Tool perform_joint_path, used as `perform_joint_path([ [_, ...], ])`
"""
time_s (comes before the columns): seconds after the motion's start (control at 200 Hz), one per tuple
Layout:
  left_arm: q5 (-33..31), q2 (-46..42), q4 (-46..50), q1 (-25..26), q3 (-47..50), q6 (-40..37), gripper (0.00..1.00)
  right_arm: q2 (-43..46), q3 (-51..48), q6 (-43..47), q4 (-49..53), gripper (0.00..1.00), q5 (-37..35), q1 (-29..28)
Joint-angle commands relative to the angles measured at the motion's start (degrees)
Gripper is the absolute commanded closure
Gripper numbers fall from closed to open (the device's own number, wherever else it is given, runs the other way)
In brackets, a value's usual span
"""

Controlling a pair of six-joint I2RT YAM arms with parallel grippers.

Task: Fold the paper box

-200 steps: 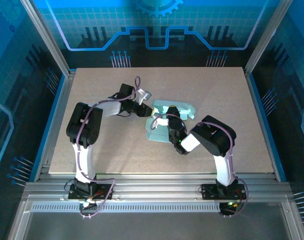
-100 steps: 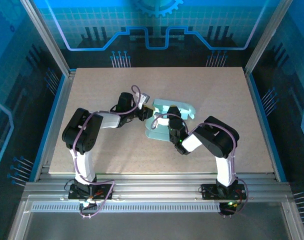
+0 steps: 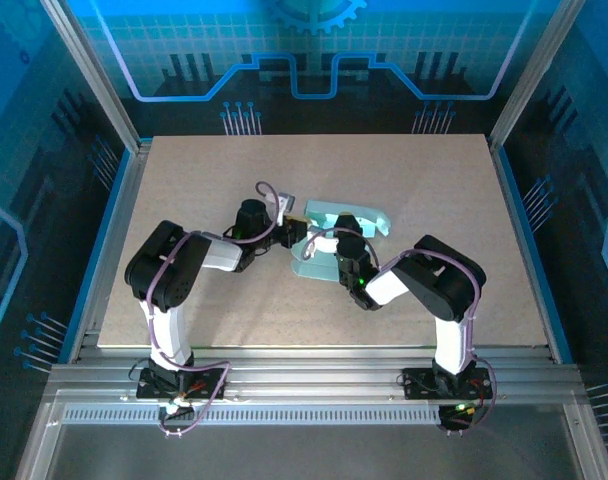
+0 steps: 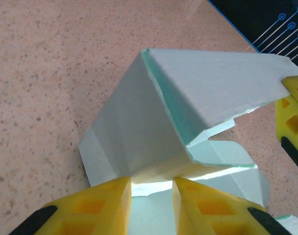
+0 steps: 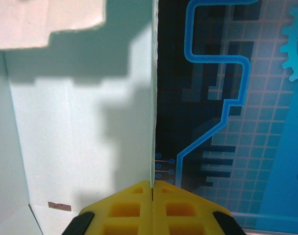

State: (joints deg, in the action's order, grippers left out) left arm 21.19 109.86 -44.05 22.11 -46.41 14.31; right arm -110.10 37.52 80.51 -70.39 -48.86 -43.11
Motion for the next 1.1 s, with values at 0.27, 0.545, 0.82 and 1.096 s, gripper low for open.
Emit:
perform_joint_path([
  [0.27,-3.3,-4.2,-12.1,2.0,9.8,-0.4,0.65,8.3,-1.1,-10.6,14.7,1.0,1.8,-3.7],
  [0.545,-1.9,-3.5,-11.9,1.9,8.7,-4.6,0.67,10.9,-1.2,-11.7,18.9,1.0,3.3,-3.3],
  [0.82,-1.9,-1.8,-12.6,1.9,8.2,-8.0,0.69,14.0,-0.2,-16.4,28.0,1.0,6.1,-3.4],
  [1.096,-1.9,0.0,-13.6,1.9,7.0,-5.9,0.61,17.1,1.0,-20.8,37.3,1.0,8.8,-3.3],
])
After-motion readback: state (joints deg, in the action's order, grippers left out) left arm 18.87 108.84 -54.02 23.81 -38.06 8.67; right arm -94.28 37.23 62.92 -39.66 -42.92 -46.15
